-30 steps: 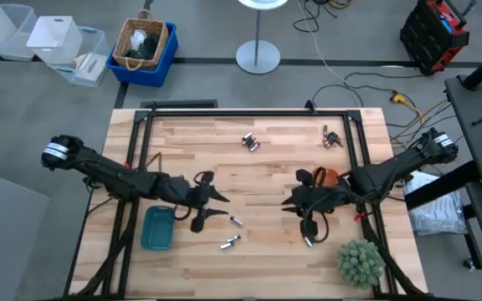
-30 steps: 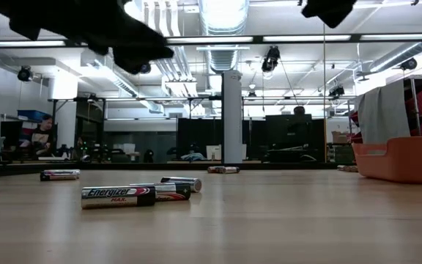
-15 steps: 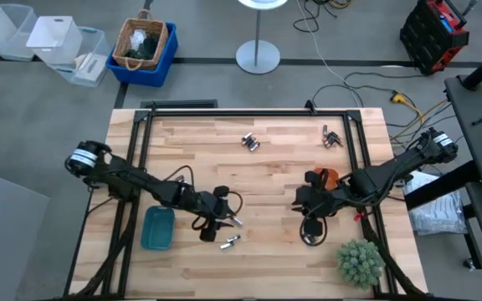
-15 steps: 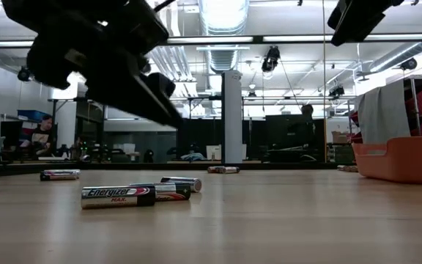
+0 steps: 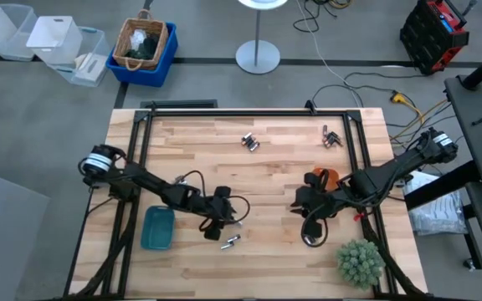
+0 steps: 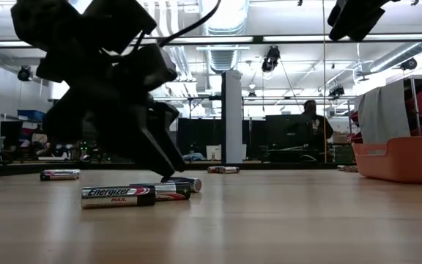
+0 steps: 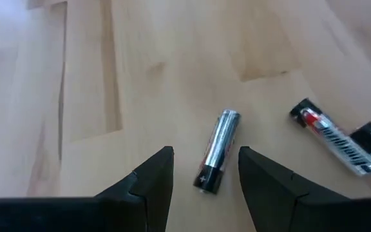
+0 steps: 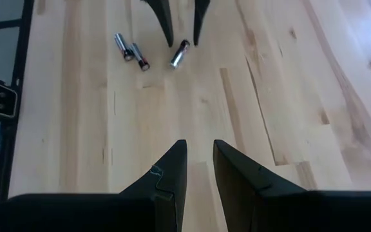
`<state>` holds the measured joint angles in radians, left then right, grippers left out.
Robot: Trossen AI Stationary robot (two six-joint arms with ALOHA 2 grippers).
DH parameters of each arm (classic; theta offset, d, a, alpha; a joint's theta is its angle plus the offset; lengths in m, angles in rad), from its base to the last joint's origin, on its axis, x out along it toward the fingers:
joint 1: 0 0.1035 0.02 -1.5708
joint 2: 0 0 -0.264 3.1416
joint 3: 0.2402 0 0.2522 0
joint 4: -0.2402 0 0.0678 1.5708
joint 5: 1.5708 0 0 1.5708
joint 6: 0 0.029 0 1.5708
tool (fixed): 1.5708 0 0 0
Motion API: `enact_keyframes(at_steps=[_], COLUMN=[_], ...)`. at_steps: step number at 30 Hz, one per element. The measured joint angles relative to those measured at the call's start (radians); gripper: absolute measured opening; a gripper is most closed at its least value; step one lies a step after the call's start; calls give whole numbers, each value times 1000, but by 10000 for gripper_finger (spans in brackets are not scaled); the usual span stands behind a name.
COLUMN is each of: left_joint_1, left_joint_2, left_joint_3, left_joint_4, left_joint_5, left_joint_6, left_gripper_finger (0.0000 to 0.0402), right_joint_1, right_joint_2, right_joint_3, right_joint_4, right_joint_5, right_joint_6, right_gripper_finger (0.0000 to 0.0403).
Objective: Sort batteries
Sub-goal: Put the silver battery into the blue bin
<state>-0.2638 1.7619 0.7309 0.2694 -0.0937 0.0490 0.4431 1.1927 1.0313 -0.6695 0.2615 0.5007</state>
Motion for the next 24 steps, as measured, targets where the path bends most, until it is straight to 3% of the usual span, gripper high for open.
enact_keyframes(at_steps=[24], left_joint_1=[11], left_joint_2=[65], left_joint_3=[7], left_joint_4=[44], left_joint_5=[32], left_joint_6=[43], left_gripper_finger=[155], right_joint_1=[0], right_joint_2=[0], right_joint_3=[-2], right_joint_4=[6], right_joint_5=[1], right_joint_6=[-3], right_gripper_finger=[68])
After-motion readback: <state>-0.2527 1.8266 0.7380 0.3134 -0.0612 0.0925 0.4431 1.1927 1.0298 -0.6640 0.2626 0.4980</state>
